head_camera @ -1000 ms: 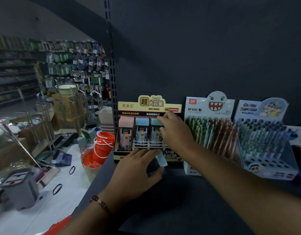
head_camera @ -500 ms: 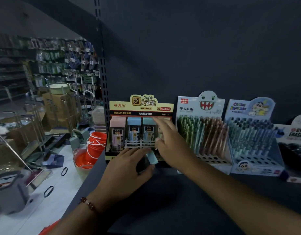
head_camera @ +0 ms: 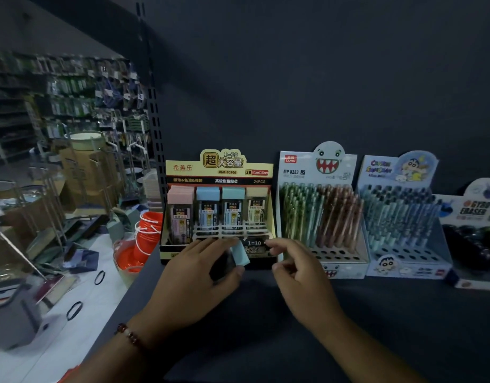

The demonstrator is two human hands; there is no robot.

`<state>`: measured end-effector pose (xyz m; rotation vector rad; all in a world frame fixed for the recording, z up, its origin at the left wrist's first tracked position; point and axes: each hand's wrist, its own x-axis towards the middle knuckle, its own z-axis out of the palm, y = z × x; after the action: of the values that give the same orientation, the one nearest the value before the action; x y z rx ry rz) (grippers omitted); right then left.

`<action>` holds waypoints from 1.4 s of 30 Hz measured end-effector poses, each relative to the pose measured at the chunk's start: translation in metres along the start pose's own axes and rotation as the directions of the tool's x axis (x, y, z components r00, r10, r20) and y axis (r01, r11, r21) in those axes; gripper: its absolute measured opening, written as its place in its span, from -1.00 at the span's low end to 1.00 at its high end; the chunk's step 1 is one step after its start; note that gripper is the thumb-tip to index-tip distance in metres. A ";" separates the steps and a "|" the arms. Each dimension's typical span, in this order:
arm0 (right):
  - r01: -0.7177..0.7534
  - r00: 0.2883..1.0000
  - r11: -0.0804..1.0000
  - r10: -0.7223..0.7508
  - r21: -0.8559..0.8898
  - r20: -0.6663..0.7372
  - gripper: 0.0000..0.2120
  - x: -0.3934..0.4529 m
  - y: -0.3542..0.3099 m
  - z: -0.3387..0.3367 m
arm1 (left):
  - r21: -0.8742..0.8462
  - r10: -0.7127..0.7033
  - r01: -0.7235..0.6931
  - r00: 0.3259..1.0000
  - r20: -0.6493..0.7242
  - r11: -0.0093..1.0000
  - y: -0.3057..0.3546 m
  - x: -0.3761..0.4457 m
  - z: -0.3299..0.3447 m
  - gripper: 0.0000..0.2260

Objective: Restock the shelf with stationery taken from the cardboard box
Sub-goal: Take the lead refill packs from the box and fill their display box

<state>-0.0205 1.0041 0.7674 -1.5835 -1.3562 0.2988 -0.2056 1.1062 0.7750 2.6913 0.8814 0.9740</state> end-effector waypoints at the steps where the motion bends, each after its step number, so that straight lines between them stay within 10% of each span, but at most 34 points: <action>1: -0.004 1.000 1.000 0.004 0.008 0.004 -0.62 0.000 0.000 0.000 | -0.017 0.003 -0.004 1.000 -0.010 1.000 0.001 0.000 -0.001 -0.49; 10: 0.042 0.983 0.993 -0.061 0.108 0.175 -0.55 -0.002 -0.014 0.001 | -0.099 0.186 -0.183 0.983 0.012 0.978 0.011 -0.002 0.002 -0.59; 28: -0.032 0.998 0.950 0.048 0.310 -0.045 -0.87 0.005 -0.020 -0.012 | 0.046 0.176 -0.170 0.962 -0.209 0.984 0.013 -0.002 -0.003 -0.75; 42: 0.181 0.959 0.982 -0.187 -0.047 -0.215 -0.82 0.073 -0.074 -0.056 | 0.214 0.039 -0.084 0.978 0.206 0.973 0.002 0.000 0.006 -0.53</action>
<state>-0.0003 1.0287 0.8812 -1.4521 -1.3271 -0.0078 -0.2006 1.1050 0.7709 2.9540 0.9185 0.6312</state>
